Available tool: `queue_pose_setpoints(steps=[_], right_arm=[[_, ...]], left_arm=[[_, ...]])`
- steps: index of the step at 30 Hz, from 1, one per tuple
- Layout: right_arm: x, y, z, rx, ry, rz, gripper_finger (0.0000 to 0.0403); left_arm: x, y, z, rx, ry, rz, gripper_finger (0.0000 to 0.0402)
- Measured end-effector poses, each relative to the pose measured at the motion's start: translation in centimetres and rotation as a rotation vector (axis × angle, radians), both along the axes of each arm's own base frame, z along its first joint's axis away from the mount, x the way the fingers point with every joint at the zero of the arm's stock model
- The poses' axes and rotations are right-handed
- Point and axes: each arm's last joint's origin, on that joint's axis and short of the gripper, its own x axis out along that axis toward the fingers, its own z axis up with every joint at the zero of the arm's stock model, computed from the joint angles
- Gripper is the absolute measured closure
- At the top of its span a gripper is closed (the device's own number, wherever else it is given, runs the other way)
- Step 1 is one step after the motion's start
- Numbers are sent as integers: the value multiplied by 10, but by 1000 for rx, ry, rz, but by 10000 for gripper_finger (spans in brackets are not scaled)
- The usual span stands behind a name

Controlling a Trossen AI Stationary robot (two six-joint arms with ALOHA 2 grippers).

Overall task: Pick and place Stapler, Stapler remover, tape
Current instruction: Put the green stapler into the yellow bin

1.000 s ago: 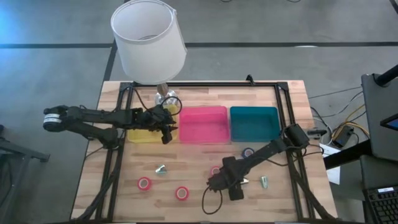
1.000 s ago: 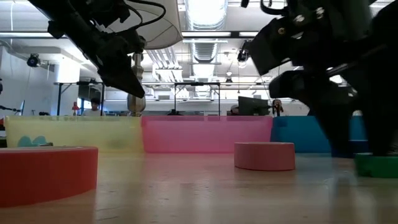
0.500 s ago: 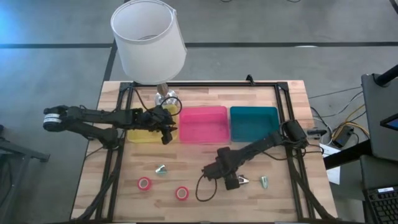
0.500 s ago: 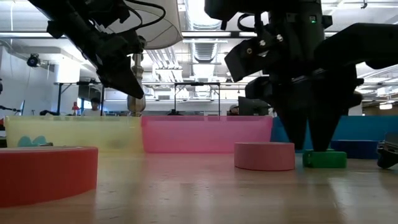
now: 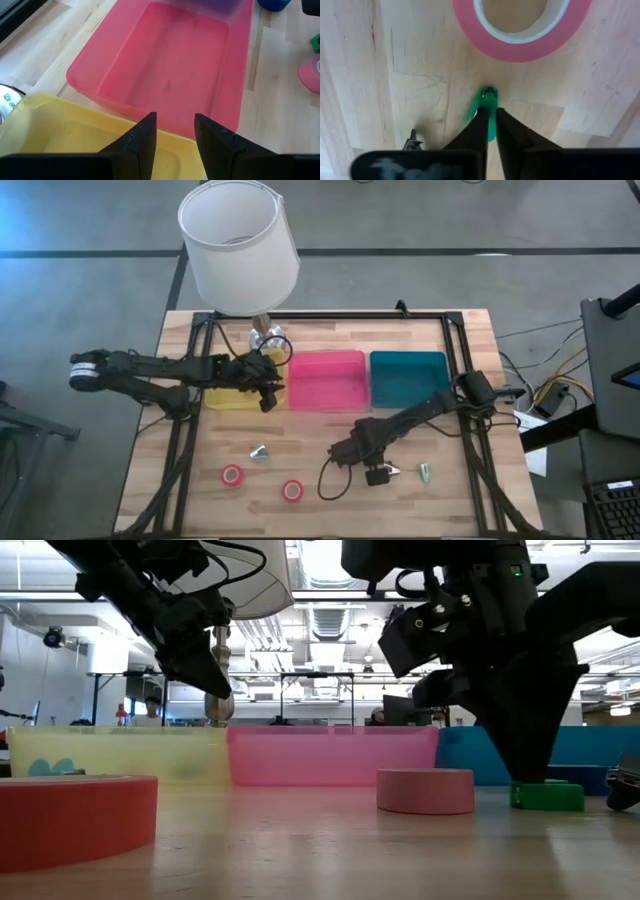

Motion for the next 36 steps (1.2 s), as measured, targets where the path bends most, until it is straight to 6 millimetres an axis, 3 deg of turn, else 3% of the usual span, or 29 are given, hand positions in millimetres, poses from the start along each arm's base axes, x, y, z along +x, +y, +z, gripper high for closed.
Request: queue_pose_setpoints(steps=[7,14,25,36], right_arm=[[4,1,12,14,-48,1,390],[4,-1,27,-18,-130,12,392],[2,-1,24,-19,-121,28,390],[-3,-3,32,-23,-106,-5,390]], left_arm=[[0,-1,1,-38,-13,10,266],[1,-12,1,-111,-22,-87,266],[3,-49,1,-147,-33,-223,266],[3,-53,2,-157,-45,-229,266]])
